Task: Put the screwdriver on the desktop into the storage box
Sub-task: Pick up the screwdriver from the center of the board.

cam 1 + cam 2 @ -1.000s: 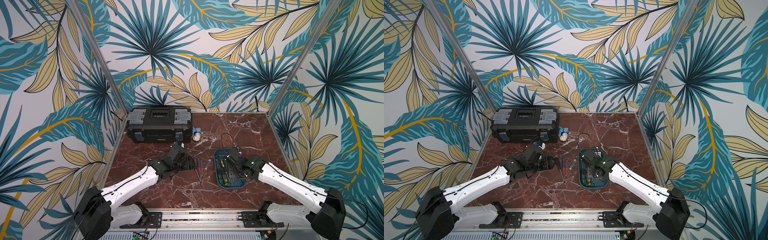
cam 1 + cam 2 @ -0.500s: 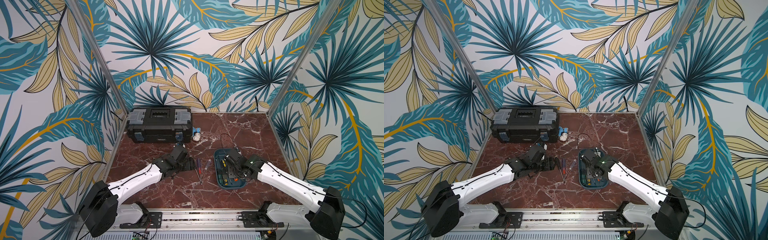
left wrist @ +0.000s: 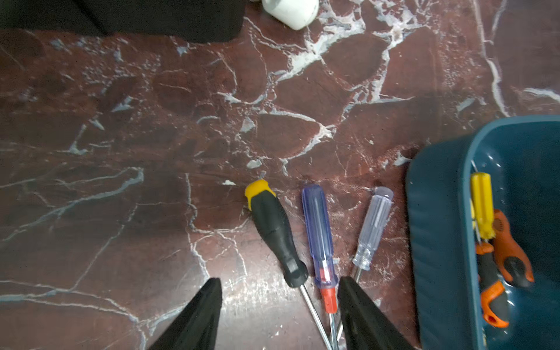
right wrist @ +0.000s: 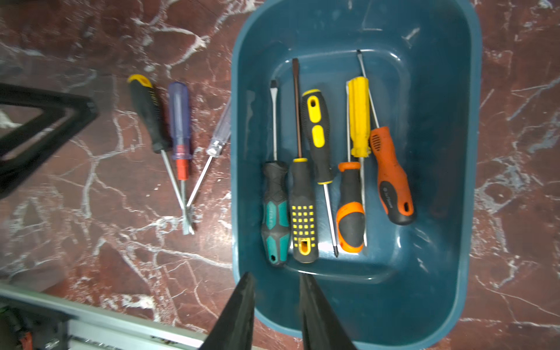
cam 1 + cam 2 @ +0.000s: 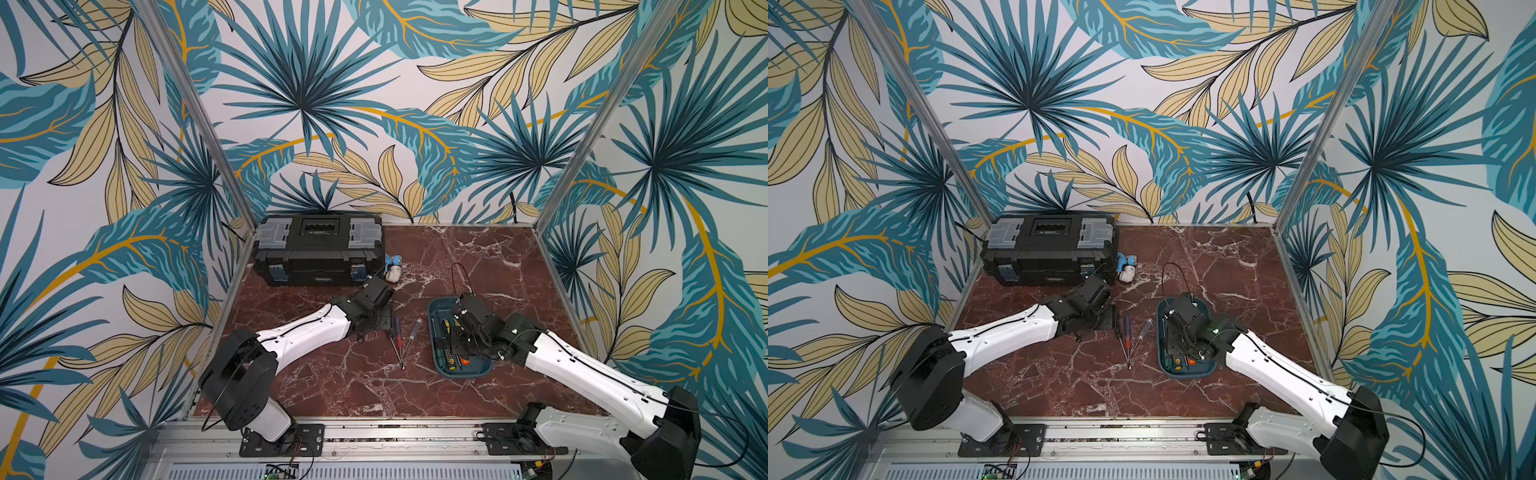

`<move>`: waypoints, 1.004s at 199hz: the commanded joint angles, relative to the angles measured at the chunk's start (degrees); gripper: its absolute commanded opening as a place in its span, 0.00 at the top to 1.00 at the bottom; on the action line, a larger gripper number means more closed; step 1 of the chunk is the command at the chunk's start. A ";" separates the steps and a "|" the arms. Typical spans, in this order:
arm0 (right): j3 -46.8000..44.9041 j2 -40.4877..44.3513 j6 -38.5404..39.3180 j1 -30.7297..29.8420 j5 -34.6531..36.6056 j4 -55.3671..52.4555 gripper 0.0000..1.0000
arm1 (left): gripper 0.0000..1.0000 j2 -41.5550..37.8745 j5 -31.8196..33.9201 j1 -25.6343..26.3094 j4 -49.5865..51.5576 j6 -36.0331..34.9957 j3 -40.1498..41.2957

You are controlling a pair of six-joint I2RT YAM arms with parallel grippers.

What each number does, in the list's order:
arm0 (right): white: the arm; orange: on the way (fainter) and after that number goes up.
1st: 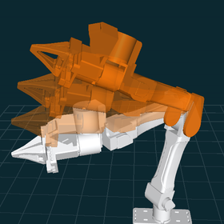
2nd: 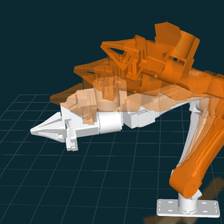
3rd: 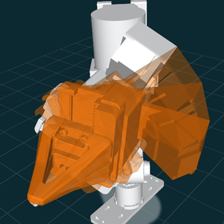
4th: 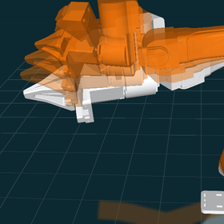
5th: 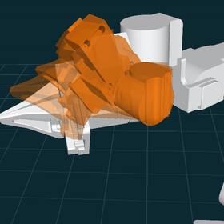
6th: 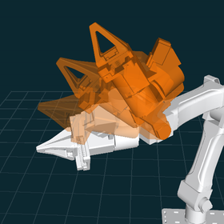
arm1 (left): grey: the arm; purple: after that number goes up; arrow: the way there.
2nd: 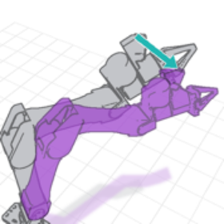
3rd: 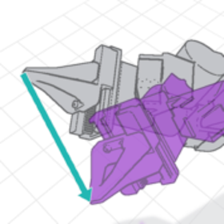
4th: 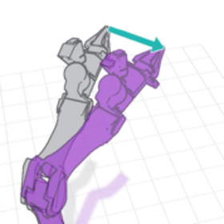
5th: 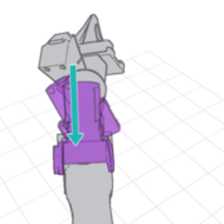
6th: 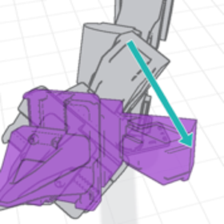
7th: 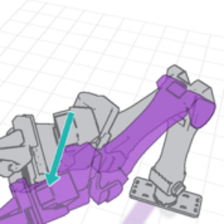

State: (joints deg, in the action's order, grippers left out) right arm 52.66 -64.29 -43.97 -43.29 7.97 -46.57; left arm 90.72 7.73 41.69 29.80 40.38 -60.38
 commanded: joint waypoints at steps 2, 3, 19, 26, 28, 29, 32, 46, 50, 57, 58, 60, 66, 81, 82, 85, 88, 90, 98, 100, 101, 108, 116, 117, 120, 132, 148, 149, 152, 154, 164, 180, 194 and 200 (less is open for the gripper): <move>-1.20 1.01 -0.95 -0.31 -1.37 1.02 0.69 | 0.36 2.06 4.05 0.91 4.48 -1.18 -4.02; -1.18 1.05 -0.99 -0.35 -1.46 0.98 0.69 | 0.36 2.12 4.01 0.97 4.48 -1.23 -4.08; -1.49 0.89 -1.12 -0.31 -1.90 1.50 0.69 | 0.36 3.54 4.41 1.41 4.30 -1.22 -4.78; -1.68 0.61 -1.14 -0.31 -2.09 1.72 0.69 | 0.36 4.11 4.45 1.57 4.17 -1.27 -5.09; -1.66 0.43 -1.15 -0.35 -2.10 1.82 0.69 | 0.36 4.27 4.41 1.62 4.18 -1.27 -5.21; -1.68 0.37 -1.14 -0.37 -2.09 1.83 0.69 | 0.36 4.41 4.41 1.59 4.11 -1.23 -5.24; -1.61 0.21 -1.15 -0.31 -2.21 1.86 0.69 | 0.36 4.69 4.40 1.62 3.98 -1.33 -5.38; -1.36 -0.76 -1.19 -0.32 -2.56 1.96 0.71 | 0.36 6.42 4.20 1.66 3.68 -1.36 -6.16; -1.33 -1.02 -1.25 -0.32 -2.67 2.00 0.72 | 0.36 7.05 4.16 1.71 3.83 -1.36 -6.53; -1.20 -1.17 -1.28 -0.37 -2.95 2.29 0.73 | 0.36 8.08 4.22 1.73 3.97 -1.36 -7.24; -1.18 -1.18 -1.29 -0.34 -3.00 2.32 0.73 | 0.36 8.25 4.23 1.73 4.00 -1.36 -7.36; -1.17 -1.18 -1.30 -0.31 -3.03 2.44 0.73 | 0.36 8.60 4.27 1.68 4.12 -1.38 -7.58; -1.24 -1.29 -1.31 -0.31 -3.21 2.65 0.73 | 0.36 9.44 4.23 1.68 4.12 -1.44 -8.19; -1.37 -1.36 -1.30 -0.31 -3.57 3.10 0.74 | 0.36 11.08 3.58 1.65 3.24 -2.19 -9.27; -1.40 -1.36 -1.25 -0.35 -3.57 3.13 0.74 | 0.36 11.16 3.51 1.69 3.20 -2.26 -9.34; -1.42 -1.44 -1.23 -0.31 -3.62 3.16 0.75 | 0.36 11.41 3.49 1.64 3.02 -2.30 -9.48; -1.42 -1.45 -1.25 -0.31 -3.65 3.15 0.75 | 0.36 11.60 3.51 1.68 2.96 -2.32 -9.65; -1.42 -1.49 -1.24 -0.31 -3.66 3.17 0.75 | 0.36 11.77 3.67 1.69 2.98 -2.32 -9.77; -1.51 -1.64 -1.26 -0.33 -3.79 3.15 0.76 | 0.36 12.34 4.21 1.64 3.05 -2.32 -10.08; -1.51 -1.65 -1.22 -0.36 -3.82 3.15 0.76 | 0.36 12.43 4.40 1.64 3.11 -2.32 -10.19; -1.51 -1.68 -1.26 -0.33 -3.83 3.15 0.76 | 0.36 12.49 4.44 1.64 3.13 -2.28 -10.24; -1.61 -1.67 -1.33 -0.31 -3.84 3.19 0.76 | 0.37 13.00 4.94 1.70 3.62 -2.16 -10.68; -1.82 -1.54 -1.30 -0.31 -3.79 3.27 0.76 | 0.39 13.72 5.36 1.71 4.26 -2.10 -11.23; -1.88 -1.54 -1.30 -0.31 -3.81 3.30 0.76 | 0.39 13.80 5.36 1.72 4.37 -2.08 -11.28; -1.94 -1.53 -1.30 -0.35 -3.79 3.27 0.76 | 0.39 14.05 5.51 1.68 4.65 -2.06 -11.52; -2.12 -1.39 -1.39 -0.33 -3.75 3.28 0.77 | 0.41 15.04 6.04 1.64 5.73 -1.63 -12.11; -2.13 -1.38 -1.39 -0.31 -3.92 3.41 0.77 | 0.43 16.62 6.87 1.71 7.19 -1.06 -13.00; -2.13 -1.37 -1.39 -0.31 -3.92 3.41 0.77 | 0.43 16.74 6.95 1.72 7.28 -1.03 -13.05; -2.13 -1.36 -1.39 -0.31 -3.99 3.50 0.77 | 0.44 16.99 7.03 1.69 7.56 -1.01 -13.33; -2.13 -1.38 -1.45 -0.31 -3.94 3.54 0.77 | 0.44 17.20 7.10 1.67 7.69 -0.94 -13.42; -2.08 -1.42 -1.52 -0.31 -3.99 3.65 0.77 | 0.45 18.00 7.14 1.70 8.10 -0.92 -13.85; -2.21 -1.38 -1.65 -0.31 -4.18 3.81 0.78 | 0.46 19.02 6.95 1.58 8.03 -0.92 -13.94; -2.38 -1.21 -1.90 -0.31 -4.45 3.94 0.78 | 0.47 19.80 6.39 1.46 7.76 -0.87 -13.90; -2.56 -1.08 -1.89 -0.31 -4.52 4.04 0.78 | 0.47 20.10 6.12 1.34 7.69 -0.74 -13.76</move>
State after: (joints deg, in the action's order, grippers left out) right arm 51.51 -65.39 -45.06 -43.29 4.08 -43.27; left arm 109.54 13.30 43.20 36.23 39.27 -72.38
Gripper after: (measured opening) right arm 0.223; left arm 0.535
